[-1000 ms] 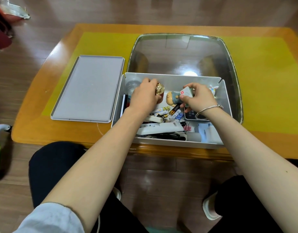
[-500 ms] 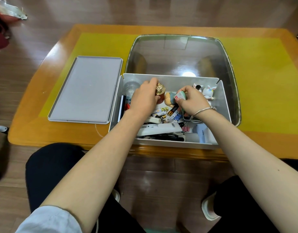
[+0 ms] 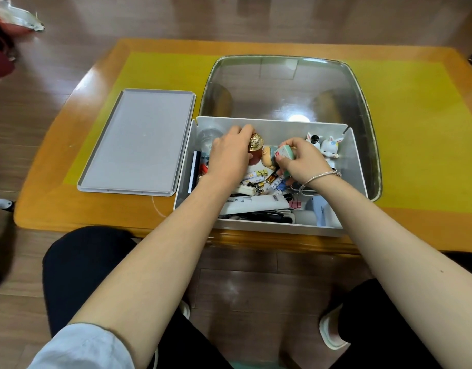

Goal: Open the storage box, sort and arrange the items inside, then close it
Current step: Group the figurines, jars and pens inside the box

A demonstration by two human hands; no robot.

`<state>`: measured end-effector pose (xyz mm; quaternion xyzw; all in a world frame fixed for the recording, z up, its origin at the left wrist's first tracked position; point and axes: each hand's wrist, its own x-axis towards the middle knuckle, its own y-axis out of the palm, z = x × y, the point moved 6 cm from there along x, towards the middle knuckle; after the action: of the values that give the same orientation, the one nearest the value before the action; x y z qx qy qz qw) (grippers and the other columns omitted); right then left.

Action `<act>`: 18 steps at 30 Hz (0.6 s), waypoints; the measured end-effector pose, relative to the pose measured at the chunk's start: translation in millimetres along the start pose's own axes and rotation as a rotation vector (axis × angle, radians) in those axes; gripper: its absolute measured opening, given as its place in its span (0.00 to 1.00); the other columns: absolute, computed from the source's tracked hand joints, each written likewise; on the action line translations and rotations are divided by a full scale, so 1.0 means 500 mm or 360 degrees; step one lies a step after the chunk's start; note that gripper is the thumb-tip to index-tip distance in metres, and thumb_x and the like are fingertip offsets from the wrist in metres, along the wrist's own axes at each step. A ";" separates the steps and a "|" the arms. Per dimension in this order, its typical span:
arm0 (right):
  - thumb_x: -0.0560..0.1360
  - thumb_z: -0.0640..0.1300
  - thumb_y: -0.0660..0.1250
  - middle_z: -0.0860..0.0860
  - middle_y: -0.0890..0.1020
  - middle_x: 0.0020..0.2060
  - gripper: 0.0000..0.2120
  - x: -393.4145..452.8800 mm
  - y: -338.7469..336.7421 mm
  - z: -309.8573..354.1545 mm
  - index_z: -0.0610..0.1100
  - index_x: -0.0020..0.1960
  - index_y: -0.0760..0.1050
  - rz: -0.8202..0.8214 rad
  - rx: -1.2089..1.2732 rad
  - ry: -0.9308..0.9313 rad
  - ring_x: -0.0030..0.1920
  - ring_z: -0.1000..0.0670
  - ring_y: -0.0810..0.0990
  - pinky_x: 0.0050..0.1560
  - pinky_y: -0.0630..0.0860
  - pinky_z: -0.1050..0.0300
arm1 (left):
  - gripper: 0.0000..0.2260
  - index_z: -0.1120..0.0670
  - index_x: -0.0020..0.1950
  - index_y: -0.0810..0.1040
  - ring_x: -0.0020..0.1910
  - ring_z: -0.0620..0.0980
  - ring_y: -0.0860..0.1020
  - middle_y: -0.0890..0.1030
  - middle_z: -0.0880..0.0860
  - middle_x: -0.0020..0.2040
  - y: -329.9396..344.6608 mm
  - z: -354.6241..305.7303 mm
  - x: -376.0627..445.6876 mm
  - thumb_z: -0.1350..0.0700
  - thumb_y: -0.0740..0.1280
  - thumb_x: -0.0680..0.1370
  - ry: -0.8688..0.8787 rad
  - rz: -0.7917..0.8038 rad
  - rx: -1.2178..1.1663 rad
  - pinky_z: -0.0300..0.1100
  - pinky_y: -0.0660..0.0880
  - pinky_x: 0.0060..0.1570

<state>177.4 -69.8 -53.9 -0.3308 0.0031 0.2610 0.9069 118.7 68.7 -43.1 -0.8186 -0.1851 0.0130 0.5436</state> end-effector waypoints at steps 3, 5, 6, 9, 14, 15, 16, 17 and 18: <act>0.77 0.41 0.64 0.40 0.79 0.50 0.07 0.001 -0.012 0.007 0.43 0.54 0.68 -0.0080 0.0110 -0.0010 0.45 0.37 0.82 0.43 0.79 0.38 | 0.25 0.53 0.65 0.68 0.57 0.58 0.73 0.77 0.55 0.58 -0.011 -0.001 -0.007 0.55 0.74 0.71 0.0056 -0.0064 0.0189 0.51 0.68 0.52; 0.76 0.42 0.65 0.41 0.79 0.51 0.08 0.005 -0.022 0.009 0.42 0.54 0.69 -0.0138 0.0073 -0.0045 0.49 0.40 0.80 0.50 0.77 0.40 | 0.26 0.53 0.66 0.68 0.58 0.57 0.72 0.76 0.54 0.59 -0.025 0.007 -0.016 0.53 0.73 0.71 0.0070 -0.0139 0.0291 0.50 0.66 0.54; 0.76 0.43 0.65 0.43 0.79 0.51 0.09 0.006 -0.027 0.011 0.42 0.54 0.69 -0.0161 -0.0001 -0.0071 0.50 0.42 0.79 0.53 0.76 0.43 | 0.25 0.53 0.66 0.69 0.59 0.57 0.71 0.76 0.54 0.60 -0.034 0.016 -0.021 0.53 0.73 0.72 0.0059 -0.0187 0.0331 0.50 0.65 0.55; 0.75 0.42 0.67 0.46 0.79 0.44 0.06 0.007 -0.029 0.023 0.44 0.50 0.71 -0.0152 -0.0040 -0.0146 0.44 0.46 0.78 0.49 0.76 0.51 | 0.21 0.52 0.66 0.72 0.61 0.59 0.69 0.75 0.55 0.62 -0.067 0.051 -0.028 0.57 0.69 0.74 -0.0012 -0.0289 0.0431 0.50 0.63 0.55; 0.70 0.43 0.73 0.51 0.76 0.33 0.06 0.009 -0.009 0.054 0.46 0.41 0.76 -0.0159 0.0025 -0.0228 0.36 0.50 0.75 0.41 0.75 0.55 | 0.19 0.51 0.66 0.73 0.64 0.58 0.66 0.73 0.54 0.63 -0.075 0.092 -0.024 0.54 0.68 0.75 -0.0018 -0.0097 0.0491 0.50 0.59 0.60; 0.69 0.43 0.74 0.50 0.76 0.32 0.07 0.011 -0.003 0.060 0.47 0.40 0.75 -0.0147 0.0040 -0.0220 0.36 0.50 0.75 0.42 0.75 0.54 | 0.19 0.50 0.66 0.73 0.64 0.58 0.65 0.73 0.54 0.64 -0.074 0.096 -0.024 0.54 0.67 0.75 -0.0015 -0.0075 0.0502 0.50 0.59 0.60; 0.69 0.43 0.75 0.47 0.77 0.33 0.08 0.013 0.006 0.066 0.47 0.40 0.75 -0.0111 0.0060 -0.0210 0.37 0.49 0.76 0.43 0.76 0.52 | 0.19 0.50 0.66 0.73 0.65 0.57 0.65 0.72 0.54 0.64 -0.073 0.101 -0.025 0.55 0.66 0.75 -0.0015 -0.0063 0.0515 0.50 0.60 0.60; 0.68 0.42 0.75 0.44 0.78 0.34 0.08 0.014 0.015 0.074 0.47 0.40 0.75 -0.0072 0.0068 -0.0205 0.38 0.47 0.77 0.45 0.77 0.50 | 0.19 0.50 0.66 0.72 0.65 0.57 0.65 0.72 0.54 0.64 -0.072 0.104 -0.027 0.56 0.66 0.75 -0.0013 -0.0051 0.0522 0.50 0.60 0.59; 0.68 0.42 0.75 0.42 0.79 0.36 0.08 0.015 0.024 0.083 0.48 0.40 0.75 -0.0043 0.0068 -0.0211 0.39 0.46 0.78 0.46 0.77 0.47 | 0.20 0.50 0.67 0.72 0.65 0.56 0.65 0.72 0.54 0.64 -0.072 0.106 -0.028 0.56 0.65 0.75 -0.0007 -0.0038 0.0521 0.50 0.61 0.58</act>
<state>171.4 -33.6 -30.3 -0.2935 -0.0558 0.2700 0.9153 83.3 123.4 -35.3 -0.7168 -0.1915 0.0382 0.6694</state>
